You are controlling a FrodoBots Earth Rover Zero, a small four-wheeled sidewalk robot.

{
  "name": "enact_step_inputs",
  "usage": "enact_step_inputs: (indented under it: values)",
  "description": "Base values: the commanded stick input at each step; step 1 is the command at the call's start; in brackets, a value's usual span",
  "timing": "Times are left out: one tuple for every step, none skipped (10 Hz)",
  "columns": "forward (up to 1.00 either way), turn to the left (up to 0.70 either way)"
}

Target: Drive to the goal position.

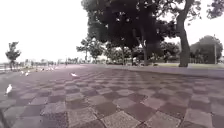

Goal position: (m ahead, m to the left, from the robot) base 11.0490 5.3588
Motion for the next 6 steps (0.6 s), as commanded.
enact_step_inputs:
  values:
    - [1.0,0.26]
    - [1.0,0.1]
    - [1.0,0.0]
    - [1.0,0.0]
    - [1.0,0.0]
    - [1.0,0.15]
